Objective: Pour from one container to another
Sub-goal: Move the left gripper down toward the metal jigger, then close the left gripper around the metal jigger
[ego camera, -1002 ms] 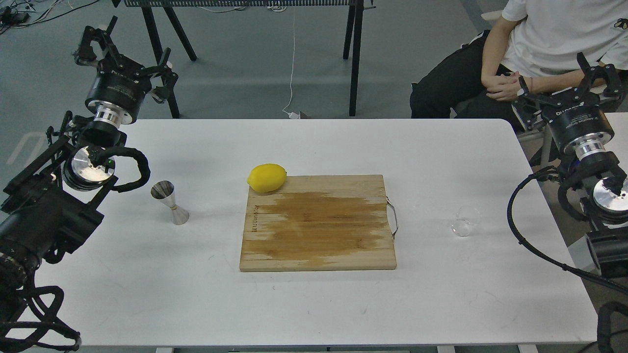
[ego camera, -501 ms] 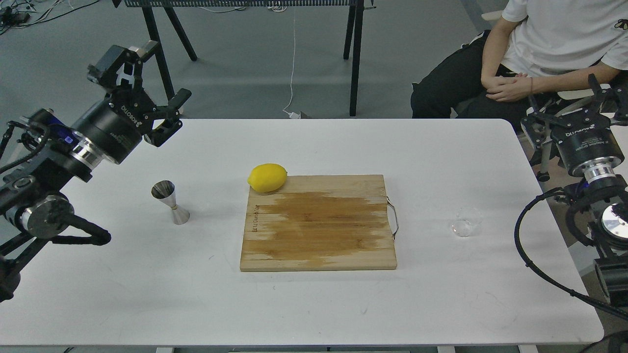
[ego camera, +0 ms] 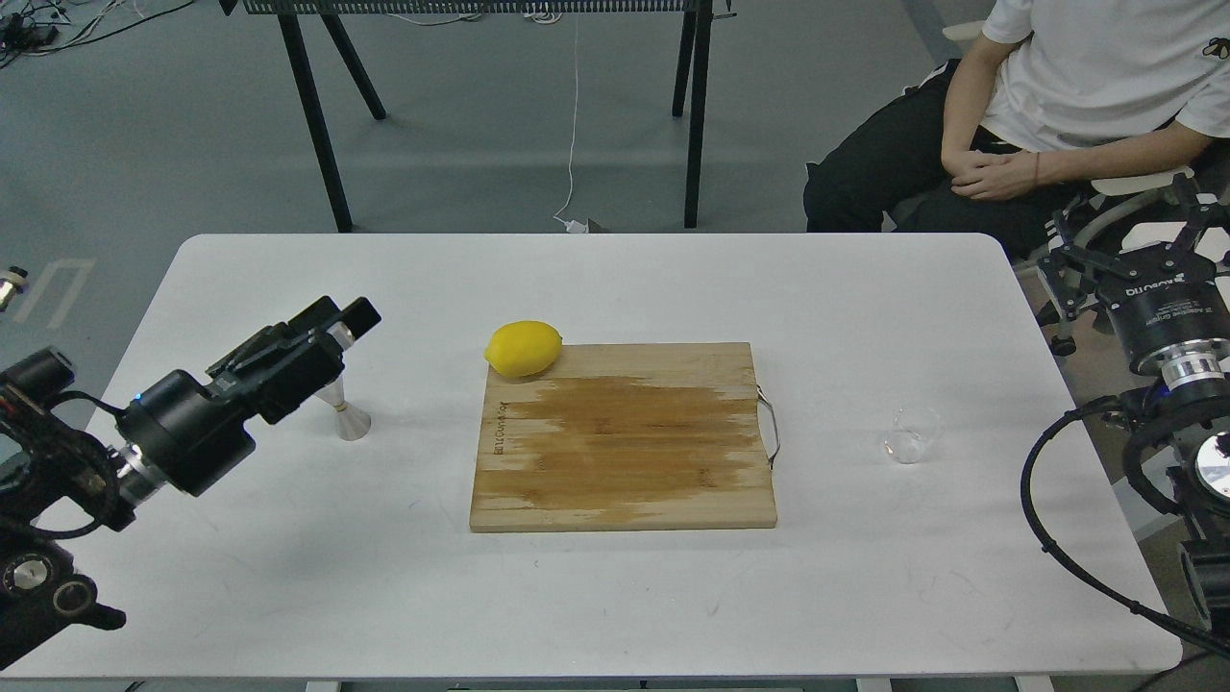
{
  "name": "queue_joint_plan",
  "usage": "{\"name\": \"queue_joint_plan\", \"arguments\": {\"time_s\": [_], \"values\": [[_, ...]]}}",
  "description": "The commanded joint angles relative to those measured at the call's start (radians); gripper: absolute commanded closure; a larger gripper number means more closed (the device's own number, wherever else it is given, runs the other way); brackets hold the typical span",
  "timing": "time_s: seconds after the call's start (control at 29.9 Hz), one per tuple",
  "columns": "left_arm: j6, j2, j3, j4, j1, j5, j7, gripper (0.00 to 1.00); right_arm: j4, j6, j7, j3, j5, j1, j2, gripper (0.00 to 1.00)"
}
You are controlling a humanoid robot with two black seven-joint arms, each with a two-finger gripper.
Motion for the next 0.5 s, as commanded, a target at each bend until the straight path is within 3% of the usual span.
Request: {"name": "queue_joint_plan", "arguments": {"time_s": [0.0, 0.07, 0.47], "values": [[0.113, -0.03, 0.054, 0.132, 0.018, 0.325, 0.113, 0.07, 0.0, -0.001, 0.0, -0.001, 0.0, -0.001, -0.003, 0.0], [0.139, -0.076, 0.072, 0.226, 0.017, 0.408, 0.134, 0.07, 0.0, -0.001, 0.0, -0.001, 0.0, -0.002, -0.003, 0.0], [0.159, -0.28, 0.076, 0.627, -0.06, 0.505, 0.128, 0.15, 0.0, -0.001, 0.001, 0.0, 0.0, -0.019, -0.005, 0.0]]}}
